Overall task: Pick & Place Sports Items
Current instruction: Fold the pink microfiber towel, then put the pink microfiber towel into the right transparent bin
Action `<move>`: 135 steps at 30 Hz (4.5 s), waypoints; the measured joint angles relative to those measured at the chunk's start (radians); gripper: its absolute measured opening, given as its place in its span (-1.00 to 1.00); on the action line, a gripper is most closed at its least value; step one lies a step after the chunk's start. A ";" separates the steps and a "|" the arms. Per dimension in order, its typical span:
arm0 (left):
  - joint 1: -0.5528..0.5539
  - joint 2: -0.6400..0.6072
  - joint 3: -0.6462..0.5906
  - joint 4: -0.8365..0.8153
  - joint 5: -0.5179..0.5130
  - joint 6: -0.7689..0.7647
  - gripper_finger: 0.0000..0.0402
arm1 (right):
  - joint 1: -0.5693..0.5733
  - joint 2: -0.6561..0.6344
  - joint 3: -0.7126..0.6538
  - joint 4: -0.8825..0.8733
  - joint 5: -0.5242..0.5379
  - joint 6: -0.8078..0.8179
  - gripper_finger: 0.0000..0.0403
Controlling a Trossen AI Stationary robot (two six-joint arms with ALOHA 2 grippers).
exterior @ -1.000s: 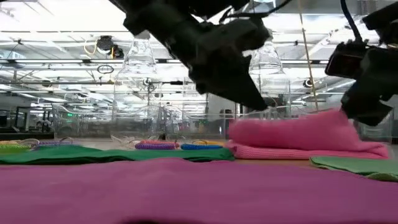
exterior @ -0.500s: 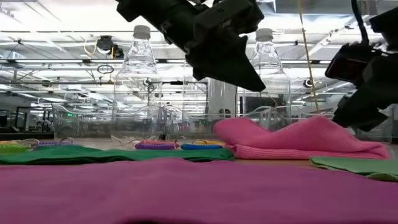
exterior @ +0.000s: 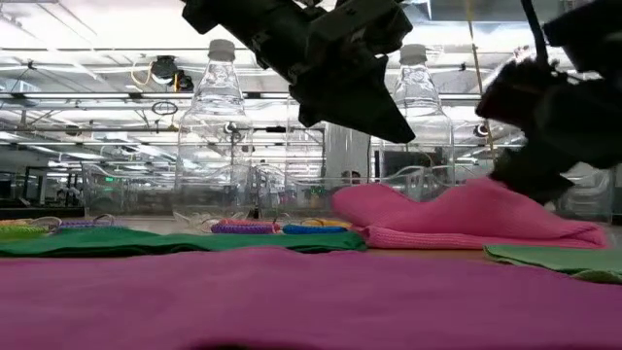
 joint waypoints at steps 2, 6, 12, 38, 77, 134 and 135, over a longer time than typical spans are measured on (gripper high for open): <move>0.000 0.000 0.000 0.000 0.000 0.000 -0.89 | 0.000 0.003 0.023 0.008 -0.001 -0.032 -0.17; 0.000 0.000 0.000 0.000 0.000 0.000 -0.89 | 0.002 0.003 0.062 0.008 -0.001 -0.107 -0.19; 0.000 0.000 0.001 0.000 -0.001 0.000 -0.89 | 0.017 0.003 0.091 -0.014 -0.001 -0.166 -0.21; 0.002 0.001 0.002 0.246 -0.008 0.020 -0.89 | 0.092 0.094 0.098 0.091 -0.209 -0.224 -0.21; -0.052 0.095 0.002 -0.119 0.256 -0.225 -0.90 | 0.287 -0.263 0.098 -0.197 0.025 -0.346 -0.21; -0.090 -0.132 0.000 -0.339 -0.129 0.106 -0.98 | -0.159 -0.012 -0.041 -0.371 -0.052 0.418 -0.34; -0.089 -0.132 0.000 -0.337 -0.129 0.106 -0.96 | -0.159 -0.029 -0.053 -0.369 -0.054 0.424 -0.41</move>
